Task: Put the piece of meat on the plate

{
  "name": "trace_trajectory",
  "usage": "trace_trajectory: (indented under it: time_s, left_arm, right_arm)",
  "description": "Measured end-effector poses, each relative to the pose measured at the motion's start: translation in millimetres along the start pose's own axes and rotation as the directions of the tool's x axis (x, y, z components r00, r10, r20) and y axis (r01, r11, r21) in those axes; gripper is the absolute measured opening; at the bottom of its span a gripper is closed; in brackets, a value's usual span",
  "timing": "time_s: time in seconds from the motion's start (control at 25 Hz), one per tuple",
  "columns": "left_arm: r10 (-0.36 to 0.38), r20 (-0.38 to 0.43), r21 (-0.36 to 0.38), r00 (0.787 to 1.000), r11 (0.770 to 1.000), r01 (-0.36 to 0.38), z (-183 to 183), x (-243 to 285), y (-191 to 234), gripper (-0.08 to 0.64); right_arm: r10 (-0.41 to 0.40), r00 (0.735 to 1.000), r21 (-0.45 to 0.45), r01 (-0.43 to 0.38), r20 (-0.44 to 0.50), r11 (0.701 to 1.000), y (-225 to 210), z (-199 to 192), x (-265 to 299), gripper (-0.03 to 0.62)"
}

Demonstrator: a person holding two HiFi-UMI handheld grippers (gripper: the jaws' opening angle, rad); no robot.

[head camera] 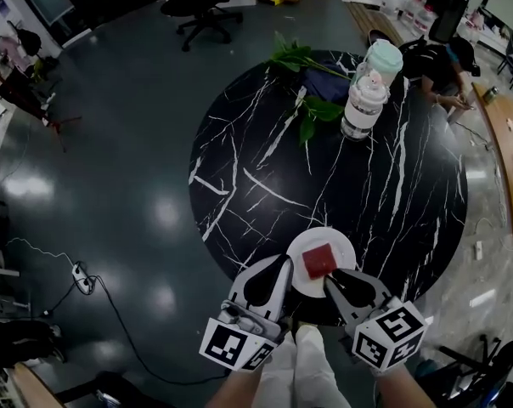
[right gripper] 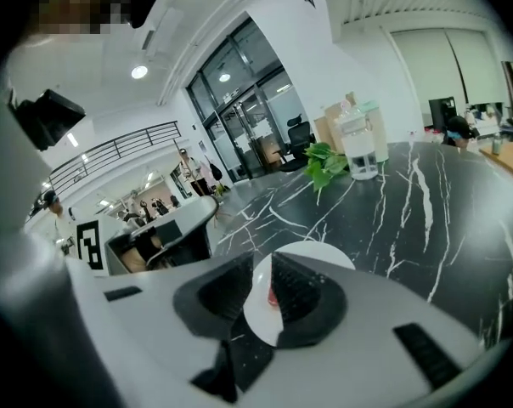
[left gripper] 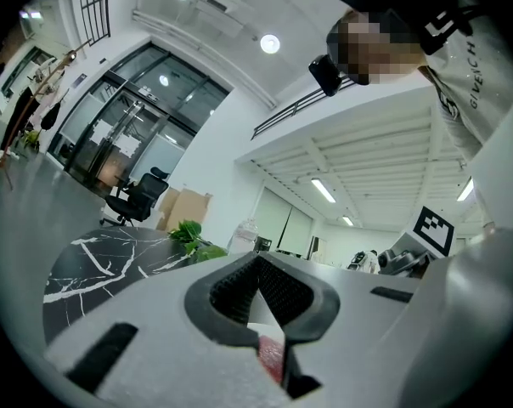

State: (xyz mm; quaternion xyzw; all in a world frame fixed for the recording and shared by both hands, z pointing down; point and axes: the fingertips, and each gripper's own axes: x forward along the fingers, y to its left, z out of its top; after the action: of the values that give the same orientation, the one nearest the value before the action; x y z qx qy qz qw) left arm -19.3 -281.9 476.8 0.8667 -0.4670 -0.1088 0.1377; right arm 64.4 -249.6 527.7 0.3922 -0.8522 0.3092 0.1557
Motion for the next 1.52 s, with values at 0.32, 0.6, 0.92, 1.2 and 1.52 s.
trace_trajectory:
  time_s: [0.32,0.6,0.92,1.2,1.52]
  left_arm:
    - [-0.02,-0.026,0.008,0.999,1.0,0.02,22.2,-5.1,-23.7,0.008]
    - [-0.072,-0.07,0.047,0.995,0.996,0.076,36.9,-12.5,-57.2,0.008]
    - [-0.102,-0.079,0.041,0.992,0.994,0.106,54.3,-18.6,-85.6,0.008]
    - [-0.1,-0.073,0.032,0.992,0.994,0.103,58.0,-22.7,-91.7,0.008]
    - [-0.117,-0.042,0.036,0.992,0.992,0.119,70.9,-8.5,-97.3,0.008]
  right_arm:
    - [0.054,0.994,-0.068,-0.047,0.099,0.997,30.3,31.4,-34.8,0.014]
    - [0.089,0.989,-0.164,-0.068,0.121,0.984,57.0,44.3,-60.4,0.011]
    - [0.11,0.98,-0.205,-0.074,0.169,0.976,75.9,61.9,-84.5,0.011]
    - [0.096,0.978,-0.221,-0.054,0.184,0.974,77.4,67.6,-97.6,0.011]
    - [0.09,0.976,-0.237,-0.042,0.196,0.971,79.0,73.8,-107.5,0.011]
